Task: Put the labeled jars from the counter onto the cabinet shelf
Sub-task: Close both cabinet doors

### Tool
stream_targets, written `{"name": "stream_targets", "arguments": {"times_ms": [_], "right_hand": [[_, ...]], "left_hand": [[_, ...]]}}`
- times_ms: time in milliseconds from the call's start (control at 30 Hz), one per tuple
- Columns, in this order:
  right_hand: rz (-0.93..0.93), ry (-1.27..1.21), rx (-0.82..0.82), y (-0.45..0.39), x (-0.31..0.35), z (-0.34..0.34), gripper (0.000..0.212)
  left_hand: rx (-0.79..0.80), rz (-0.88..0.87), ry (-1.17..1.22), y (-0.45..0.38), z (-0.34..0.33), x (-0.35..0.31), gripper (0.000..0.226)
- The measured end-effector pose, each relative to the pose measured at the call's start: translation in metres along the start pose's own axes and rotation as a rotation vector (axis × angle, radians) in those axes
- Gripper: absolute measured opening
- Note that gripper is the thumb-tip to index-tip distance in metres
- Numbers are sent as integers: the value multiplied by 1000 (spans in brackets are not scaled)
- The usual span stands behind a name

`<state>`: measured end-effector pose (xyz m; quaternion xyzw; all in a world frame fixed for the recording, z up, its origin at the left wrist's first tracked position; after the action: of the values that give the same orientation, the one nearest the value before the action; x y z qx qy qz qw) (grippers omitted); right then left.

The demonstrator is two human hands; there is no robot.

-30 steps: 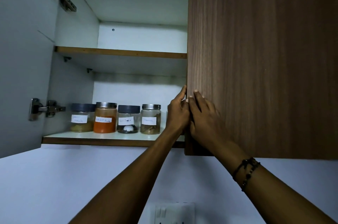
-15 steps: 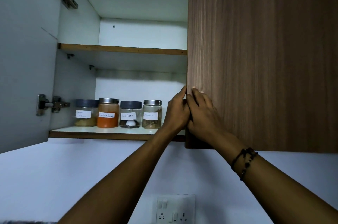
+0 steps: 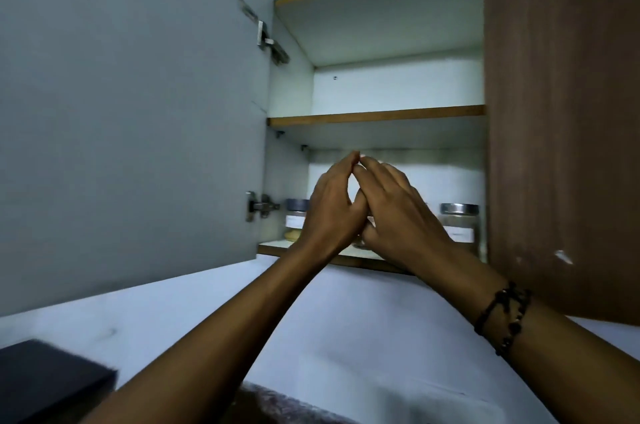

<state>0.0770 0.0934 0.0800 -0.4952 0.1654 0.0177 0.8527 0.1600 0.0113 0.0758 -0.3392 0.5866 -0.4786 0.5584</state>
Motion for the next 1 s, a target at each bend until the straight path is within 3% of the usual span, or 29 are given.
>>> {"name": "stream_targets", "arguments": {"times_ms": [300,533,633,800,1000], "right_hand": [[303,-359,-219,-57,171,19,66],[422,-649,-273,-84,275,48,67],[422,-742,-232,-92,304,51,69],[404,-824,-146,-98,330,46,72],[396,-819,-147,-94,331,45,67]], "left_hand": [[-153,-87,-694,33,209,-49,58],[-345,-270,-1220,58,316,-101,53],[-436,-133,-1128,64,345,-107,70],[-348,189,-654,65,368,-90,92],[-378,157,-494,66,371,-85,77]]}}
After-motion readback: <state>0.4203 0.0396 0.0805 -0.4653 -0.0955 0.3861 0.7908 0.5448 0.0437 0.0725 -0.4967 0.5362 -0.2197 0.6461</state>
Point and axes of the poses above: each hand's wrist, its own y-axis away from the middle knuckle, its own z-axis out of the back of the hand, x = y × z, the point moved 2 cm from there along -y, towards the middle knuckle, and after that the axes turned 11 degrees about y, right-handed, at the moved point
